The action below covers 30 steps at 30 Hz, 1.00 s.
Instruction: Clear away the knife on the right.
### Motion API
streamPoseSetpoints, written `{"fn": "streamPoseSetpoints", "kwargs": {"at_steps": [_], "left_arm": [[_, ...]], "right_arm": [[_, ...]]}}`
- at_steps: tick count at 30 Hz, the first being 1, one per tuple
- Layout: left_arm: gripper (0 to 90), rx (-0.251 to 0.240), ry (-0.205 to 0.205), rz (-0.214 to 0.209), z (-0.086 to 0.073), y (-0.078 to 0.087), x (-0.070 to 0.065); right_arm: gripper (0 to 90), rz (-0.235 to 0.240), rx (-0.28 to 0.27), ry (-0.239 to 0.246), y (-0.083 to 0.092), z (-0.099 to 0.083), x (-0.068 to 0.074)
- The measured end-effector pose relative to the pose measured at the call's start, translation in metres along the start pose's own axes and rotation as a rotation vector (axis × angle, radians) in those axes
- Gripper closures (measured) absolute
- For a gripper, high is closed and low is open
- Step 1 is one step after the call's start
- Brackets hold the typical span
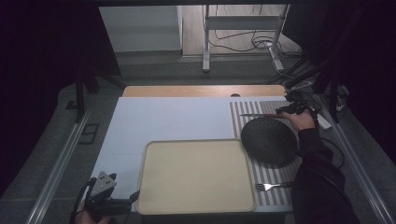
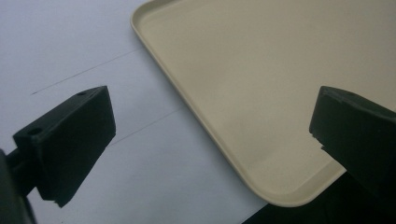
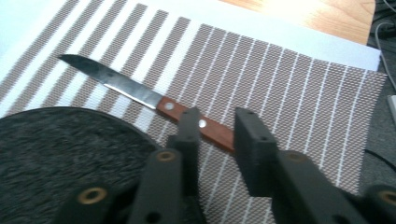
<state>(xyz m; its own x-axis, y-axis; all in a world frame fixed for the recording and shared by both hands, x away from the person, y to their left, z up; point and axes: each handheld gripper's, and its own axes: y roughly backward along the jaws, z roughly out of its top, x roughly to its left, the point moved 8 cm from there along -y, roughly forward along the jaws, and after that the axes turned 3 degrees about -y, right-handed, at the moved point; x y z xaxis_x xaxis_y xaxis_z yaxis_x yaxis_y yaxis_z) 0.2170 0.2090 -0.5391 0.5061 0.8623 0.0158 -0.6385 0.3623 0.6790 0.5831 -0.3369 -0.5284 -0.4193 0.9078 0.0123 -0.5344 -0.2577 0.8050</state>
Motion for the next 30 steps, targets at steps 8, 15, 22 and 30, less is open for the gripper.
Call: {"fn": "streamPoseSetpoints", "kwargs": {"at_steps": [8,15,22,30], "left_arm": [[0.3,0.004,-0.003,0.002,0.0,0.0,0.0],[0.4,0.009,-0.008,0.003,0.0,-0.001,-0.001],[0.4,0.013,-0.014,0.006,0.0,-0.001,-0.001],[0.4,0.016,-0.021,0.011,0.0,-0.001,-0.002]], "right_arm": [[90.0,-0.061,0.033,-0.002,-0.013,0.0,-0.016],[90.0,-0.108,0.059,-0.029,-0.028,-0.006,-0.035],[90.0,-0.094,0.082,-0.03,-0.033,-0.012,-0.036],[90.0,-0.053,0.121,-0.026,-0.023,-0.026,-0.027]]}}
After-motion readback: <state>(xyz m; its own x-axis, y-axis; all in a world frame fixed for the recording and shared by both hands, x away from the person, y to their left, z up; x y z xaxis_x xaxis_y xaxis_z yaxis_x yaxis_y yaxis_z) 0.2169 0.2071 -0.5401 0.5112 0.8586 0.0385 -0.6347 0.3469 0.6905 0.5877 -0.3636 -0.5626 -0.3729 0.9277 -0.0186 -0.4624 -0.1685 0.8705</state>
